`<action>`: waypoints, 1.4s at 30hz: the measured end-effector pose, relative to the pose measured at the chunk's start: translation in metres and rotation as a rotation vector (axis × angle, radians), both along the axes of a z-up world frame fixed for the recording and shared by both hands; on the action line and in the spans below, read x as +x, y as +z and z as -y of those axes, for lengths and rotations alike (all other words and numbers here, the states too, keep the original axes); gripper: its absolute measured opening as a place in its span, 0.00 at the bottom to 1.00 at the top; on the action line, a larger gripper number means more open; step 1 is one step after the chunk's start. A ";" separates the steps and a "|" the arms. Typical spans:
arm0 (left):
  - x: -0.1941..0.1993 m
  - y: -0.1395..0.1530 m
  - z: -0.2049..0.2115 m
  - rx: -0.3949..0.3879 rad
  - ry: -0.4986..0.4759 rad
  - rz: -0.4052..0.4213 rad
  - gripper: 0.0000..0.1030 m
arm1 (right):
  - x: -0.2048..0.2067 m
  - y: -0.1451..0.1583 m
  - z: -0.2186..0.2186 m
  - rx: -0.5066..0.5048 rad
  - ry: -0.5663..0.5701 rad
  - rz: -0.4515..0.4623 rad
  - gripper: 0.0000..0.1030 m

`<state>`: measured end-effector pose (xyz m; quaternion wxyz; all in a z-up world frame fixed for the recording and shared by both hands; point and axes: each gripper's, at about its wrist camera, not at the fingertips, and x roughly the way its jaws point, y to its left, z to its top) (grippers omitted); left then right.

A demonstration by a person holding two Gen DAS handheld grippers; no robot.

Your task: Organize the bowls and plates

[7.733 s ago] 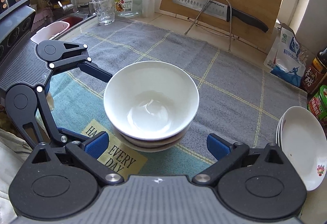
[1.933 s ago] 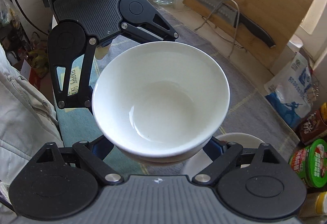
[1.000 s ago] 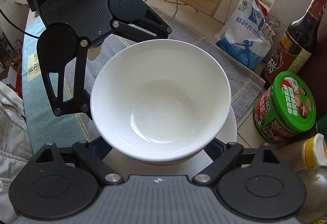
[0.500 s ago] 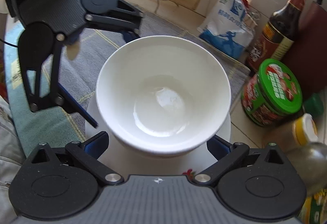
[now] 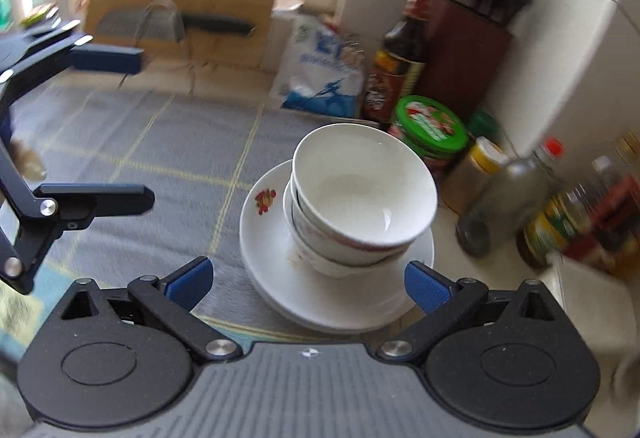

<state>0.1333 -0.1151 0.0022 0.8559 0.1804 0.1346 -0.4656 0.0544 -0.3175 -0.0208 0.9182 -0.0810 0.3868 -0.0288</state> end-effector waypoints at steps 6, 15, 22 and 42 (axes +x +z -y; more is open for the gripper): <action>-0.003 0.022 -0.028 0.007 0.222 -0.135 0.99 | -0.032 0.005 -0.022 0.113 -0.341 0.043 1.00; -0.020 0.037 -0.045 0.015 0.257 -0.129 0.99 | -0.067 0.029 -0.050 0.123 -0.448 0.149 1.00; -0.023 0.041 -0.044 0.024 0.284 -0.153 0.99 | -0.073 0.039 -0.060 0.103 -0.451 0.194 1.00; -0.028 0.045 -0.041 0.029 0.304 -0.174 0.99 | -0.086 0.045 -0.059 0.114 -0.464 0.228 1.00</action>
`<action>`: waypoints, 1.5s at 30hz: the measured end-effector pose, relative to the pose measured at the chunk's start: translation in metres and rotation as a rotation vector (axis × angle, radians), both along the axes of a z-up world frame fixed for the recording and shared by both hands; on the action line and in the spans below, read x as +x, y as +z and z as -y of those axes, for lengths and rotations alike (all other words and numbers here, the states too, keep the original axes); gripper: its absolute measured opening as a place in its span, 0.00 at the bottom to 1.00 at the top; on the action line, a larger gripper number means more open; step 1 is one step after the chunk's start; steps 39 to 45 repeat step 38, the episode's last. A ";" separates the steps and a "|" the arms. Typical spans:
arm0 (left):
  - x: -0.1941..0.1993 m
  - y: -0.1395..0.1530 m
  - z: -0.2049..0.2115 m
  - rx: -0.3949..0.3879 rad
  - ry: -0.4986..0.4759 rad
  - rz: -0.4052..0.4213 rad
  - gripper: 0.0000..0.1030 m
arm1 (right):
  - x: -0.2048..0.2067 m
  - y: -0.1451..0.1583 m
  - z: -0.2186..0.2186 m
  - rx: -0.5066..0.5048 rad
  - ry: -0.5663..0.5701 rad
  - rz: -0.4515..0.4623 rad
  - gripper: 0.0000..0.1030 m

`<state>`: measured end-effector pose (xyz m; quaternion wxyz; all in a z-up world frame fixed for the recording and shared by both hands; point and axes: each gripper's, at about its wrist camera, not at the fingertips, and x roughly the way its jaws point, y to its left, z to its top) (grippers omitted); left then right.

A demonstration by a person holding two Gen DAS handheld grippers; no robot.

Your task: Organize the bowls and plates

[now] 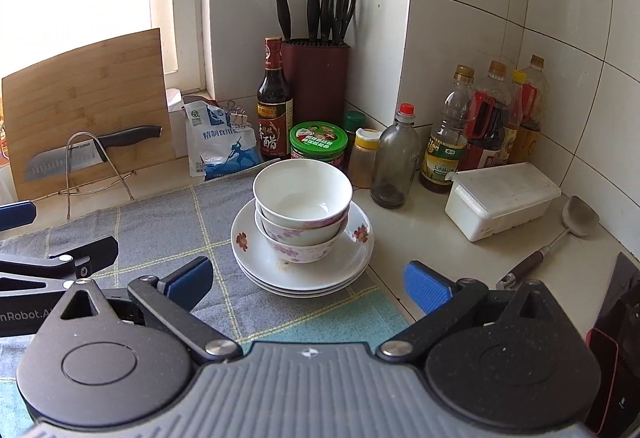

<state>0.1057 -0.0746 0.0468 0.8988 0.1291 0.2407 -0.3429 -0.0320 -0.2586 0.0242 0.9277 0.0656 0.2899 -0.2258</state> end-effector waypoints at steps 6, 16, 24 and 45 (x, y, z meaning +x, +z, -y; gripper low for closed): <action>0.000 0.001 0.001 -0.001 0.000 0.001 0.99 | -0.001 0.001 0.000 0.001 -0.003 0.002 1.00; 0.000 0.001 0.002 0.000 -0.001 -0.004 0.99 | -0.002 0.002 -0.001 -0.001 -0.008 0.004 1.00; 0.001 -0.001 0.003 0.006 0.002 -0.006 0.99 | -0.002 0.002 -0.002 -0.003 -0.007 0.003 1.00; 0.002 -0.001 0.003 0.006 0.003 -0.007 0.99 | 0.001 0.002 -0.003 -0.006 -0.007 0.002 1.00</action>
